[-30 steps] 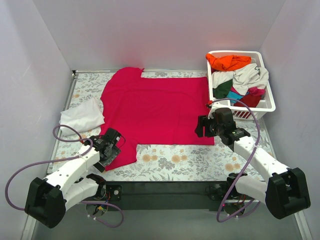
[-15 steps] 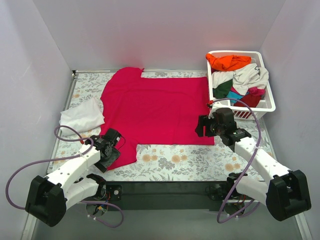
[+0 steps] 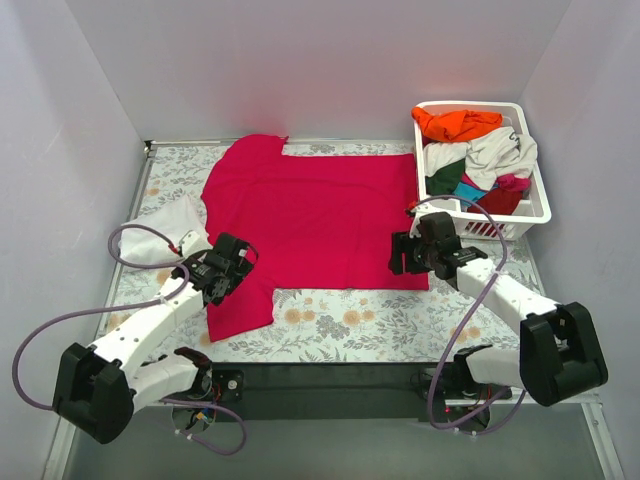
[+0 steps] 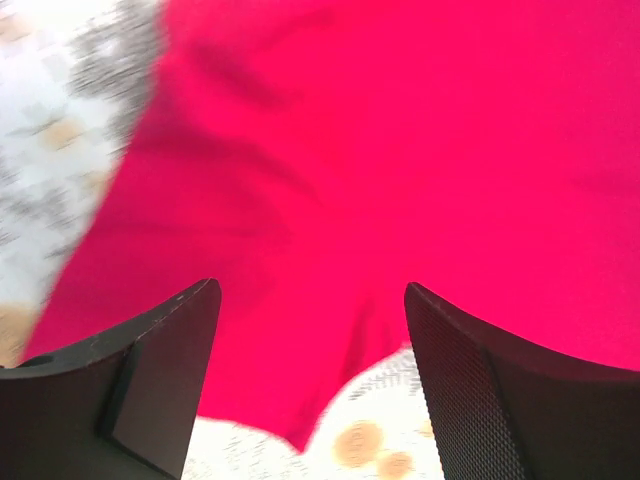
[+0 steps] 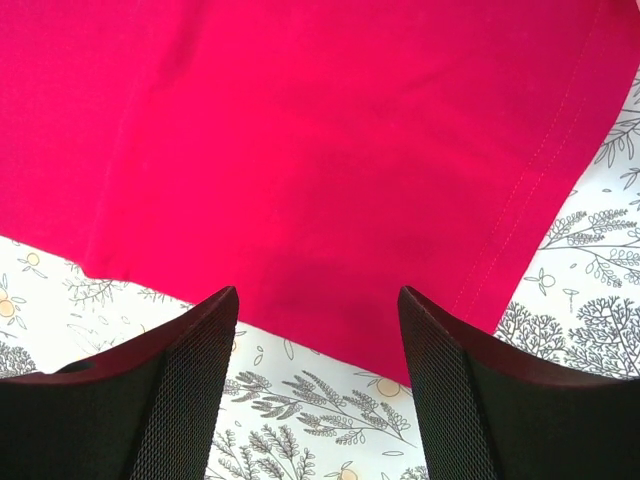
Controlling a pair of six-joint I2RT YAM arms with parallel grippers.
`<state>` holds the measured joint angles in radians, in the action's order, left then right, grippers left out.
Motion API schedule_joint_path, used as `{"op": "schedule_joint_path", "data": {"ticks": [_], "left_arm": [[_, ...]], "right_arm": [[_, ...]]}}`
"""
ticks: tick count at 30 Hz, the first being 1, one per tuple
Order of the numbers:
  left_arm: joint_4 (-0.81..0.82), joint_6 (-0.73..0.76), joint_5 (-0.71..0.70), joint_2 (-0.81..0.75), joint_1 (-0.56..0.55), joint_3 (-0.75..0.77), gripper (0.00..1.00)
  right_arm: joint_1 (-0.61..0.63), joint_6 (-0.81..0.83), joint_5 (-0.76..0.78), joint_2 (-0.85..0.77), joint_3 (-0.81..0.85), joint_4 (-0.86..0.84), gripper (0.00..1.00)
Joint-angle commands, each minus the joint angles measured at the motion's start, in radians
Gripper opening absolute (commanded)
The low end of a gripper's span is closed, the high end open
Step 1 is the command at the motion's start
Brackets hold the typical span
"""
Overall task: Fold and stack the t-shirts
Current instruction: Fold the tshirt
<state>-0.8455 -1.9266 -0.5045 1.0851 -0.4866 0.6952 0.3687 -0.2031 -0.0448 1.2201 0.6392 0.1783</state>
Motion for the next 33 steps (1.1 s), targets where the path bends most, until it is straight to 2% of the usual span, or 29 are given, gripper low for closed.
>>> {"op": "schedule_joint_path", "data": {"ticks": [1,4,6,7,8,13,21,33], "left_arm": [[0.392,0.245,0.042,0.004,-0.003,-0.026,0.71],[0.599,0.38,0.141,0.152,-0.003,-0.016,0.73],[0.651,0.442,0.143,0.271,-0.003,0.038,0.75],[0.678,0.478,0.153,0.345,-0.003,0.088,0.75],[0.73,0.565,0.159,0.495,-0.004,0.151,0.76],[0.746,0.6,0.164,0.572,-0.003,0.179,0.77],[0.772,0.606,0.182,0.599,-0.001,0.182,0.77],[0.798,0.612,0.248,0.634,0.04,0.173,0.77]], "right_arm": [[0.001,0.007,0.02,0.065,0.103,-0.031,0.58],[0.009,0.004,0.036,0.134,0.198,-0.03,0.58],[0.015,0.001,0.04,0.191,0.256,-0.033,0.58],[0.019,0.002,0.069,0.266,0.301,-0.031,0.58],[0.022,0.017,0.097,0.441,0.452,-0.033,0.57],[0.024,0.024,0.103,0.58,0.589,-0.025,0.56],[0.024,0.048,0.152,0.861,0.945,0.058,0.56],[0.021,0.062,0.226,1.116,1.251,0.214,0.56]]}}
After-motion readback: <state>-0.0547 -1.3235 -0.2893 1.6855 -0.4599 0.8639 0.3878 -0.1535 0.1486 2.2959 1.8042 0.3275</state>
